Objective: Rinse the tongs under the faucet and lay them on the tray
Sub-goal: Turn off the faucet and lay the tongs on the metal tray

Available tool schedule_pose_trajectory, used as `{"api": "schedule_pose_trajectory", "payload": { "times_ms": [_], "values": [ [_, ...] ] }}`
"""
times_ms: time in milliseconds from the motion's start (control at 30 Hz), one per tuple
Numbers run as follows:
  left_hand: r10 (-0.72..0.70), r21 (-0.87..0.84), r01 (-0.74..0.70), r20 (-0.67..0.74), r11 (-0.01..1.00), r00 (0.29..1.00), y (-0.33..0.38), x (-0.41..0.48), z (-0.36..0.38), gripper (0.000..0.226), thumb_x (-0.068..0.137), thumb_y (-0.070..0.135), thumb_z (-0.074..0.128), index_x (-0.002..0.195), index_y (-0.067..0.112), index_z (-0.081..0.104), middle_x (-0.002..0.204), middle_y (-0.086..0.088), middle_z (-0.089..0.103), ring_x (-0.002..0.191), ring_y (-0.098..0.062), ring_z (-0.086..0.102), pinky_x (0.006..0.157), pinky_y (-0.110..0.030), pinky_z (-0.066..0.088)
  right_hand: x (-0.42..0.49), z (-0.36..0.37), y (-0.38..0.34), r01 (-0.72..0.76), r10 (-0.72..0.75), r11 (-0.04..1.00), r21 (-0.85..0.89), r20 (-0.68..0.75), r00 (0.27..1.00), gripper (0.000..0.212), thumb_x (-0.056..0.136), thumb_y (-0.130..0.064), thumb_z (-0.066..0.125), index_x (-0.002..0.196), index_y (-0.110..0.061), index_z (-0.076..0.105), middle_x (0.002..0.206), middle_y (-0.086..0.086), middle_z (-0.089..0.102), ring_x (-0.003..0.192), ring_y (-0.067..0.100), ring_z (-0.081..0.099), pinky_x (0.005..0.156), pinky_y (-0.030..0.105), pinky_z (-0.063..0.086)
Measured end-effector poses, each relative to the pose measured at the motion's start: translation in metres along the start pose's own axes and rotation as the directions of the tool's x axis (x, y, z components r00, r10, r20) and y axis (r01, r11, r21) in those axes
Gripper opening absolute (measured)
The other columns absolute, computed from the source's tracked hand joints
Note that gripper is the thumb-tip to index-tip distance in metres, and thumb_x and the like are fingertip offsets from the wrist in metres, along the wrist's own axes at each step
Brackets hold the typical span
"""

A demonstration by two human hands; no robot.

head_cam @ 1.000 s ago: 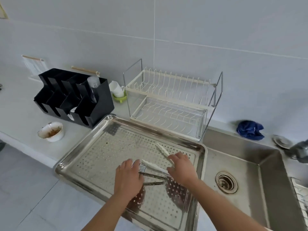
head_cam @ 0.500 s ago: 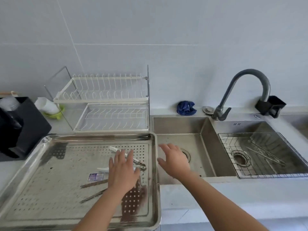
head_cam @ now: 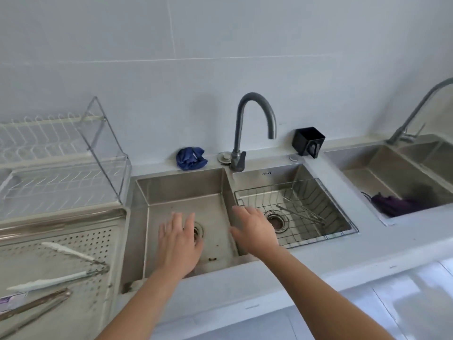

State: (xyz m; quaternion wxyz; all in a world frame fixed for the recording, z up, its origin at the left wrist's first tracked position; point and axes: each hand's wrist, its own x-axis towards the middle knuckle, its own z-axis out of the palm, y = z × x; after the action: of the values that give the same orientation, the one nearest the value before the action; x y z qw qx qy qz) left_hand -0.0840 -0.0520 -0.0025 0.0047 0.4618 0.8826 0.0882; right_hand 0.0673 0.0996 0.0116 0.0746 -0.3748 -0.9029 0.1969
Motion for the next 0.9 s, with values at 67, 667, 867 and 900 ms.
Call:
{"api": "schedule_pose_trajectory", "payload": {
  "times_ms": [67,667,867,900],
  "values": [
    [0.011,-0.007,-0.011,0.015,1.0,1.0,0.028,0.008,0.006,0.067,0.089,0.041,0.061,0.148,0.015,0.042,0.152,-0.02,0.041,0.144,-0.038,0.033,0.116,-0.055,0.029,0.0,-0.012,0.03,-0.025,0.025,1.0,-0.003,0.005,1.0,0.055,0.093,-0.037,0.06,0.145,-0.025,0.047,0.127,0.003,0.06,0.122,0.028,0.052,0.094,0.039,0.049],
    [0.154,-0.123,-0.142,0.093,0.982,0.984,0.148,0.125,0.093,0.068,0.094,0.047,0.049,0.152,0.014,0.034,0.16,-0.018,0.03,0.15,-0.033,0.025,0.121,-0.049,0.026,0.05,-0.04,0.196,-0.336,0.345,0.937,-0.092,0.101,0.933,0.052,0.096,-0.04,0.06,0.146,-0.031,0.047,0.14,-0.004,0.057,0.132,0.021,0.049,0.099,0.039,0.05],
    [0.07,-0.159,-0.046,0.149,0.986,0.986,0.163,0.133,0.124,0.072,0.095,0.045,0.048,0.157,0.015,0.026,0.167,-0.018,0.011,0.155,-0.033,0.005,0.125,-0.05,0.016,0.082,-0.031,0.235,-0.333,0.357,0.931,-0.152,0.177,0.917,0.06,0.097,-0.045,0.063,0.15,-0.027,0.042,0.14,-0.001,0.054,0.132,0.024,0.047,0.101,0.041,0.051],
    [0.053,-0.143,-0.029,0.162,0.989,0.985,0.165,0.132,0.129,0.073,0.096,0.047,0.046,0.157,0.015,0.024,0.168,-0.018,0.008,0.155,-0.033,0.001,0.125,-0.05,0.015,0.089,-0.028,0.242,-0.318,0.346,0.933,-0.167,0.184,0.92,0.063,0.096,-0.046,0.064,0.151,-0.026,0.041,0.141,0.0,0.053,0.132,0.024,0.045,0.102,0.041,0.051]
  ]
}}
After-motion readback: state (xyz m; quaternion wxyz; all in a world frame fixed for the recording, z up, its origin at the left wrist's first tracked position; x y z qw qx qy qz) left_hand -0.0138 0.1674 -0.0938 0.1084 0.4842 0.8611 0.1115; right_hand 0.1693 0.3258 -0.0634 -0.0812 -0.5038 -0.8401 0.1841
